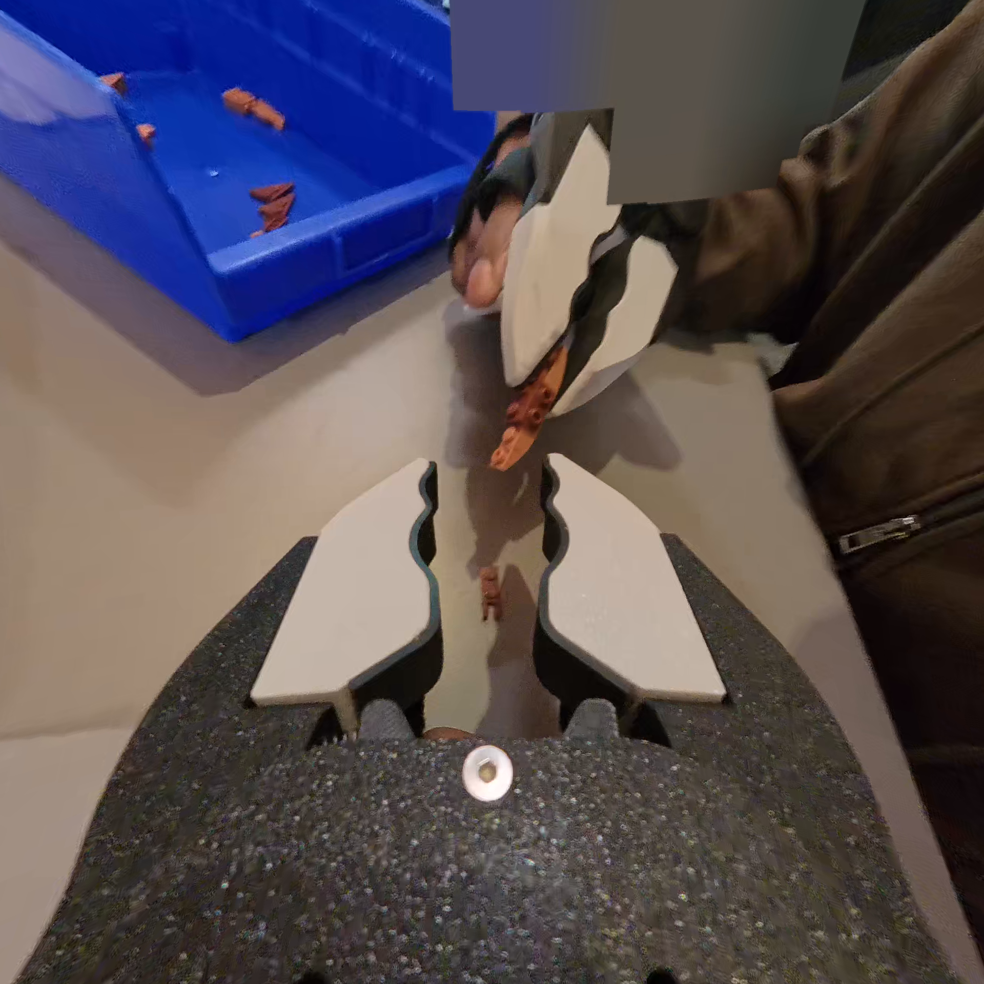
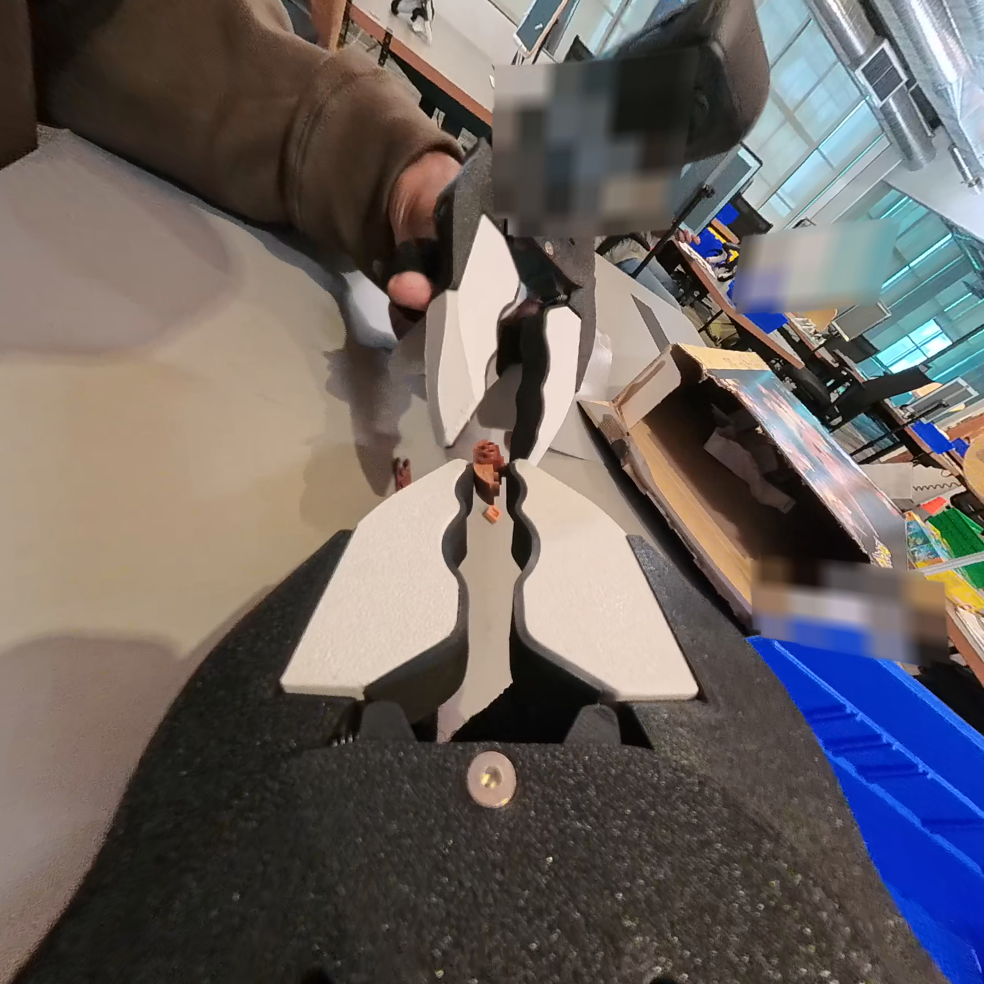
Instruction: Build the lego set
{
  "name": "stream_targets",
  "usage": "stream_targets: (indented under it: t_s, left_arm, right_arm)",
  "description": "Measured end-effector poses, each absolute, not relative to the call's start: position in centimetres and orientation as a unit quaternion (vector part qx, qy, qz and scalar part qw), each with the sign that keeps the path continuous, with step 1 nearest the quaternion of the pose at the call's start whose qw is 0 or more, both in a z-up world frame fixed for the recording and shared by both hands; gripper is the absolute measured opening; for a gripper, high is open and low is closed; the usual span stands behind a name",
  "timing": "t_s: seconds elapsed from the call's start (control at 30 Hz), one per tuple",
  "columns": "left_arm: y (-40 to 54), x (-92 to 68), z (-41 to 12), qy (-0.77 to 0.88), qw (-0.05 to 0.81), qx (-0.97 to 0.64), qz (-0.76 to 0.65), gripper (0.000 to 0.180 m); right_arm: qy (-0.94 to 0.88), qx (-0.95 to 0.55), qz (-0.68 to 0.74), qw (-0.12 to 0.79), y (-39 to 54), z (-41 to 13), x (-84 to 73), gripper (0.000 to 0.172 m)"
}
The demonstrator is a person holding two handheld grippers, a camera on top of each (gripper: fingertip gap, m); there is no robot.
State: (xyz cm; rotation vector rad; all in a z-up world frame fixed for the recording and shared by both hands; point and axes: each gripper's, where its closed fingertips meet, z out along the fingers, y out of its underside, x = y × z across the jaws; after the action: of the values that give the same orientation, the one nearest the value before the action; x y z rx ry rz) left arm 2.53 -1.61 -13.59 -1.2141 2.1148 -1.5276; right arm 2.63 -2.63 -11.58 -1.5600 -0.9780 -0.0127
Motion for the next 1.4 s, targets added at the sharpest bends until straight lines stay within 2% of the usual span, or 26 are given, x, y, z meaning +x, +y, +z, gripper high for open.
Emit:
stream_targets:
  t_s: [0.03,0.27,0.4,0.47,0.6,0.7,0.83,0.97,1.27,1.4]
  left_arm:
    - [-2.0,2.4,-13.2,0.722,0.121,-0.414,-0.541,0.037]
    - [-3.9,1.8,-12.0,0.676,0.031,-0.405,-0.615,0.035]
    - [-4.6,1.5,-11.8,0.670,0.006,-0.396,-0.628,0.021]
    - [-4.4,1.5,-11.6,0.666,0.011,-0.396,-0.632,0.013]
    - [-3.3,2.0,-11.4,0.657,0.036,-0.412,-0.630,0.013]
    - [-0.6,2.6,-10.9,0.654,0.096,-0.436,-0.611,0.013]
    - [2.8,3.3,-10.7,0.643,0.178,-0.472,-0.577,0.013]
    - [2.9,3.8,-11.0,0.632,0.183,-0.483,-0.578,0.013]
    - [2.4,3.7,-10.8,0.636,0.194,-0.480,-0.572,0.013]
    - [2.6,3.8,-10.5,0.632,0.205,-0.483,-0.570,0.013]
  right_arm:
    - [-0.426,-0.672,-0.005,0.606,-2.7,-11.6,2.5,0.011]
    - [-0.442,-0.655,-0.001,0.613,-3.1,-11.4,1.6,0.011]
    - [-0.447,-0.647,0.011,0.618,-3.4,-11.2,1.2,0.011]
    - [-0.442,-0.649,0.009,0.620,-3.3,-11.1,1.3,0.011]
    - [-0.423,-0.684,-0.023,0.593,-2.5,-11.8,2.3,0.016]
    - [-0.397,-0.734,-0.012,0.550,-2.0,-13.0,3.0,0.020]
    - [-0.361,-0.790,0.070,0.490,-1.8,-15.0,1.9,0.020]
    - [-0.336,-0.822,0.122,0.443,-1.5,-16.3,1.0,0.017]
    - [-0.339,-0.858,0.108,0.372,-0.2,-18.6,-0.1,0.018]
    - [-0.328,-0.865,0.104,0.365,0.1,-18.8,-0.4,0.008]
